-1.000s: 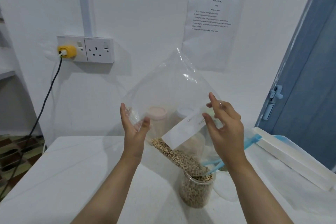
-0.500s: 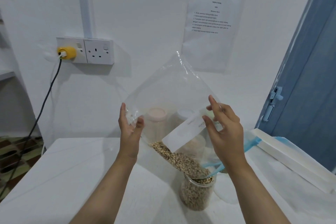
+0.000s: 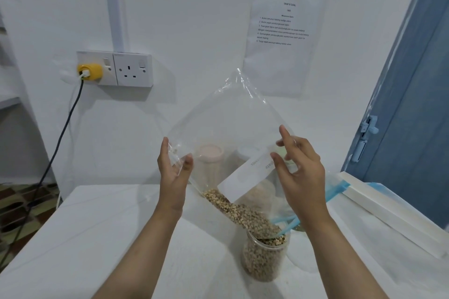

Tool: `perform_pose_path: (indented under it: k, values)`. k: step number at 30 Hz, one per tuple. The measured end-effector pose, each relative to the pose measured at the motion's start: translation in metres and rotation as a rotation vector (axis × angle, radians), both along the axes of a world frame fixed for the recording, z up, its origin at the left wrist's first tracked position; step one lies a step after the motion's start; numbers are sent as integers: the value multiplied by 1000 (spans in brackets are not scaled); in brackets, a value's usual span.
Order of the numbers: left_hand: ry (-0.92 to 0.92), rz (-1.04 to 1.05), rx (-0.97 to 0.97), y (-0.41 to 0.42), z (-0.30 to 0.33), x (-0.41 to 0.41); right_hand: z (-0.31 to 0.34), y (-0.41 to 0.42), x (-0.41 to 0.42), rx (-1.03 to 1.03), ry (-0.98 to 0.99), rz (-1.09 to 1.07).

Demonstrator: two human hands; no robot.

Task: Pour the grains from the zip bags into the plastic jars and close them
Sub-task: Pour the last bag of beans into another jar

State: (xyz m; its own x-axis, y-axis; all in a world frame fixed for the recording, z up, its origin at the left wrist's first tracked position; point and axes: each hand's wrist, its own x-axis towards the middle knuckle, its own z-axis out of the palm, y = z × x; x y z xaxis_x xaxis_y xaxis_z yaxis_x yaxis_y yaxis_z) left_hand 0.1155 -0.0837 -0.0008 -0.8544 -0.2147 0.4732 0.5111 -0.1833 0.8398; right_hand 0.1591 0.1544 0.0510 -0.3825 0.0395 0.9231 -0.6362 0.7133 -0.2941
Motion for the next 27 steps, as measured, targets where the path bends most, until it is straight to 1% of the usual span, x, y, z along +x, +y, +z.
perform_pose_path:
  k: [5,10,16,21,27]
  values:
    - [-11,-9,6,1,2,0,-1,1,0,-28,-2,-5]
    - [-38,-40,57,3,6,0,-3,-3,-1,-30,27,0]
    - [-123,-133,209,13,5,5,0,0,3,31,28,-15]
    - [-98,-136,223,14,16,4,3,4,8,-2,-14,-43]
    - [-87,-138,232,17,20,4,8,9,10,17,-31,-35]
